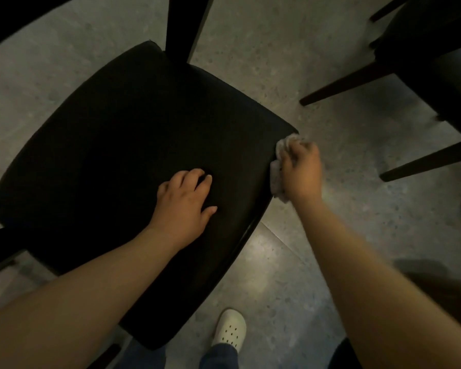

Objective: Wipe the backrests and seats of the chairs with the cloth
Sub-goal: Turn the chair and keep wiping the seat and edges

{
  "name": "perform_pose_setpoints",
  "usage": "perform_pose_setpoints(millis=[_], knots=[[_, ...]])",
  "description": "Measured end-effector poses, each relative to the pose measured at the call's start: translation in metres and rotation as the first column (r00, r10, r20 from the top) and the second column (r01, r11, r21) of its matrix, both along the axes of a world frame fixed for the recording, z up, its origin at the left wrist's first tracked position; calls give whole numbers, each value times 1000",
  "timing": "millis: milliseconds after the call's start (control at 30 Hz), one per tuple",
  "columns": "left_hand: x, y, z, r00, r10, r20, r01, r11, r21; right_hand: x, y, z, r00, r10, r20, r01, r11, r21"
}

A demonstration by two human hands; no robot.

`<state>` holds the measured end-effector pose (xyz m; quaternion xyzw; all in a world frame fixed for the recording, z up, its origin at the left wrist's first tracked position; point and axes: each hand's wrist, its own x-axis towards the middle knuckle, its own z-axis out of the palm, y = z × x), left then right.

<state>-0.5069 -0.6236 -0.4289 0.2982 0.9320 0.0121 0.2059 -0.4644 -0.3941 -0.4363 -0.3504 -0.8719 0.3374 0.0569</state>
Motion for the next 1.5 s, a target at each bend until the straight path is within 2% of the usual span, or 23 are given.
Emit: perform_pose_setpoints(millis=[100, 267, 367, 433, 567, 633, 700, 767, 867, 967, 1100, 1167, 1300, 1333, 1500], knots=[[-1, 1, 3, 1000, -4, 6, 4, 1000, -5, 62, -52, -3, 995, 24, -95, -31, 997, -76], [5, 3, 7, 1000, 4, 27, -3, 1000, -29, 111, -68, 4, 969, 244, -33, -245, 950, -192], [15, -2, 13, 994, -7, 106, 10, 1000, -23, 89, -48, 8, 998, 59, -38, -62, 994, -94], [22, -10, 21, 991, -18, 133, 17, 1000, 10, 67, -45, 4, 999, -36, -4, 36, 996, -82], [37, -33, 41, 994, -15, 110, 17, 1000, -10, 77, -86, 2, 998, -52, 24, 53, 997, -59], [41, -46, 49, 993, -31, 110, 33, 999, -14, 107, -112, 5, 998, 39, 39, -36, 996, -81], [46, -58, 54, 990, -42, 133, 44, 999, -14, 137, -132, 12, 975, 207, 78, -191, 967, -170], [51, -68, 54, 983, -34, 180, 37, 999, -16, 153, -137, 17, 950, 297, 96, -269, 936, -227], [56, -75, 50, 964, -21, 264, 26, 1000, -14, 140, -120, 23, 984, 165, 72, -152, 976, -157], [57, -77, 46, 968, -34, 250, 41, 999, -23, 105, -89, 18, 998, -15, 65, 20, 997, -75], [57, -76, 43, 968, -52, 247, 66, 996, -51, 83, -93, 5, 992, -79, 97, 84, 995, -48], [58, -76, 44, 967, -58, 247, 77, 995, -68, 106, -121, 4, 995, -23, 101, 25, 999, -26], [58, -75, 45, 971, -48, 234, 67, 995, -76, 177, -168, 16, 950, 287, 121, -280, 957, -72], [58, -76, 45, 971, -48, 232, 67, 995, -75, 182, -165, 18, 950, 288, 120, -283, 957, -62], [60, -77, 40, 975, -41, 220, 60, 995, -80, 120, -118, 13, 997, -22, 75, 27, 997, -69]])
